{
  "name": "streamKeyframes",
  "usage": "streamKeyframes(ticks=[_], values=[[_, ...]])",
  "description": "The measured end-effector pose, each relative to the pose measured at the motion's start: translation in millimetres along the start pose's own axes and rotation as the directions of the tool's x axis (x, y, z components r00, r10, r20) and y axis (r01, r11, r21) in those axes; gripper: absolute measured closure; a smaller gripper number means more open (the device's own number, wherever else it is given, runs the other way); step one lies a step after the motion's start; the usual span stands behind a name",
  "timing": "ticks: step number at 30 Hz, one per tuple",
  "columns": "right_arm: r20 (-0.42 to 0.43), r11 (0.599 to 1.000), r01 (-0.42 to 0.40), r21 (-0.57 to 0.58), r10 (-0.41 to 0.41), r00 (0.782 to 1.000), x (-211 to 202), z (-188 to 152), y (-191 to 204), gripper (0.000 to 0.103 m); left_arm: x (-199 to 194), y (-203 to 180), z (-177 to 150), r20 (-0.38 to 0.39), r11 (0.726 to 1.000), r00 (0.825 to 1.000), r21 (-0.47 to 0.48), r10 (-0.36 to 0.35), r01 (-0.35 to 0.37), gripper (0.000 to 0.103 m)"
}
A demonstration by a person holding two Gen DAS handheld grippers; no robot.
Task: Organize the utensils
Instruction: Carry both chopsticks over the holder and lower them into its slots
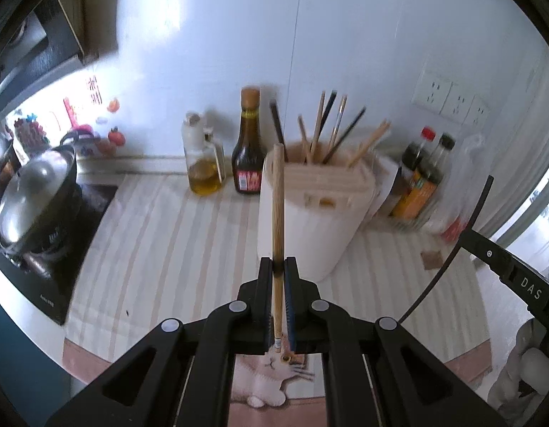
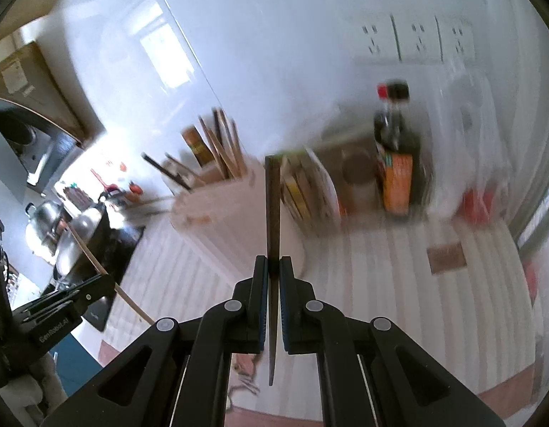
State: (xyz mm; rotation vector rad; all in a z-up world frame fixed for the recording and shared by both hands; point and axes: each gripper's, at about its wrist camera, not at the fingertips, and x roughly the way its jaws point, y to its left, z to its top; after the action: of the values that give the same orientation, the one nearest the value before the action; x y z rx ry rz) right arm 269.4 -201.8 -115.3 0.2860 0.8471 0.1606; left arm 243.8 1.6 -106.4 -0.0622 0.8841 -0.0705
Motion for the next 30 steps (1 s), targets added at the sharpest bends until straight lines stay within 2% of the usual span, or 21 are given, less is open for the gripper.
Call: streamKeyframes(ticks=[10,22,25,30], values=[[0.145,0.998,-0.025,-0.058,0.033,0.989,-26.6,71.7,33.3,0.097,-36.5,-2.2,59.8,0.118,1.0,0.993,-0.014,-0.01,0.012,0.099],[0.299,0.994,-0.036,-0.107,0.067,0.952,-44.1,163.6,71.2,0.097,-57.8,-5.5,155.8,0.251,1.0,0.968,-0.01,-0.019,0.022,0.099],[0.319,0.992,-0.025,-0.12,0.063,0.946,-40.5,181.9,79.2,0.097,-54.6,-6.6,178.9,0.263,1.0,0.964,-0.004,-0.027,0.03,0.099],[0.322,0.994,-0.024,-0.104,0.056,0.945,-24.3,207.1,80.5,0.097,-28.2,-4.4,205.8,0.231,1.0,0.973,0.0,-0.027,0.028,0.099]])
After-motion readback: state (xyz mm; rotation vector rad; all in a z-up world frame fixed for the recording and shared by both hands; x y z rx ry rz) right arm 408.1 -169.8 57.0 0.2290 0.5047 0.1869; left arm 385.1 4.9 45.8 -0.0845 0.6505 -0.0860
